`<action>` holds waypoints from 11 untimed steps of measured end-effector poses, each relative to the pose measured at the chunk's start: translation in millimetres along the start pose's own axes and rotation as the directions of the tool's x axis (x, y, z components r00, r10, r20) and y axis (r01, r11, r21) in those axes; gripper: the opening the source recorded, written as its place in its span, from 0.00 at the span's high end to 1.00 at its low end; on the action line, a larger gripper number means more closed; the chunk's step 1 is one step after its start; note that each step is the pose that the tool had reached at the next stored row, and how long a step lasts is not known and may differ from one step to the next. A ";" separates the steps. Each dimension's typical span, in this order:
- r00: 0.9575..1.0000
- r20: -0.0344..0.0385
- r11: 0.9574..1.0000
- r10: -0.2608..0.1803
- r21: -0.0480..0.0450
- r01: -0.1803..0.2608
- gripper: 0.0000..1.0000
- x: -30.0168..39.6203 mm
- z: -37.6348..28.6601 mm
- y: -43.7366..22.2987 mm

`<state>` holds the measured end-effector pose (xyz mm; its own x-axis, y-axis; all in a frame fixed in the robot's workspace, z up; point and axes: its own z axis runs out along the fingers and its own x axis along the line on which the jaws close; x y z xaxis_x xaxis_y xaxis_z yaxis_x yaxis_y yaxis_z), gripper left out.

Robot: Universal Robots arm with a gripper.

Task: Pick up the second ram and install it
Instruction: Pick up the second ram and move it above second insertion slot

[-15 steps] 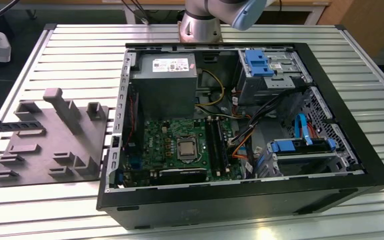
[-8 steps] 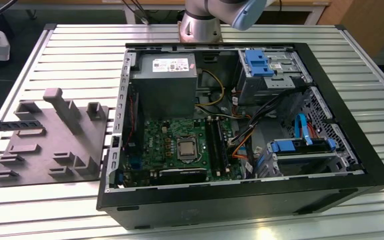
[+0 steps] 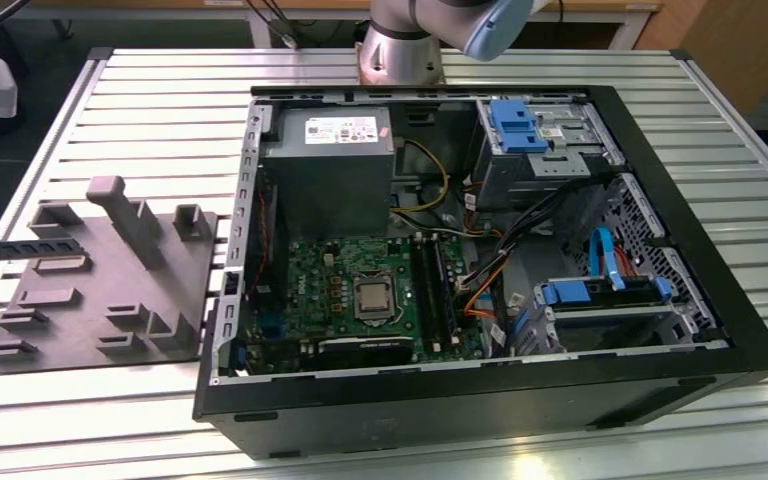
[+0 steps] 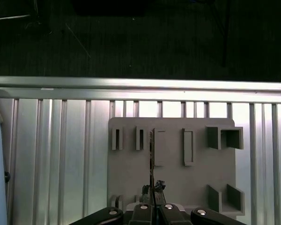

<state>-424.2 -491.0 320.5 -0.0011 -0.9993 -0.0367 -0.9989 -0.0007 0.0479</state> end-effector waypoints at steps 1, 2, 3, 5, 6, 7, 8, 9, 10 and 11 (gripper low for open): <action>1.000 0.000 1.000 0.000 0.000 0.000 0.88 0.0 -0.5 0.0; 1.000 0.000 1.000 0.000 0.000 0.000 0.88 -0.1 -0.9 0.0; 1.000 0.000 1.000 0.000 0.000 0.000 0.88 -0.2 -1.2 0.1; 1.000 0.000 1.000 0.000 0.000 0.000 0.88 -0.3 -2.0 0.1; 1.000 0.000 1.000 0.000 0.000 0.000 0.88 -0.4 -2.4 0.1; 1.000 0.000 1.000 0.000 0.000 0.000 0.88 -0.4 -2.8 0.1; 1.000 0.000 1.000 0.000 0.000 0.000 0.88 -0.5 -3.0 0.2; 1.000 0.000 1.000 0.000 0.000 0.000 0.88 -0.6 -3.4 0.2; 1.000 0.000 1.000 0.000 0.000 0.000 0.88 -0.7 -3.8 0.2; 1.000 0.000 1.000 0.000 0.000 0.000 0.88 -0.9 -4.2 0.2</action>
<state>-424.2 -490.3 324.7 -0.0011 -0.9993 -0.0366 -0.9989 -0.0007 0.0479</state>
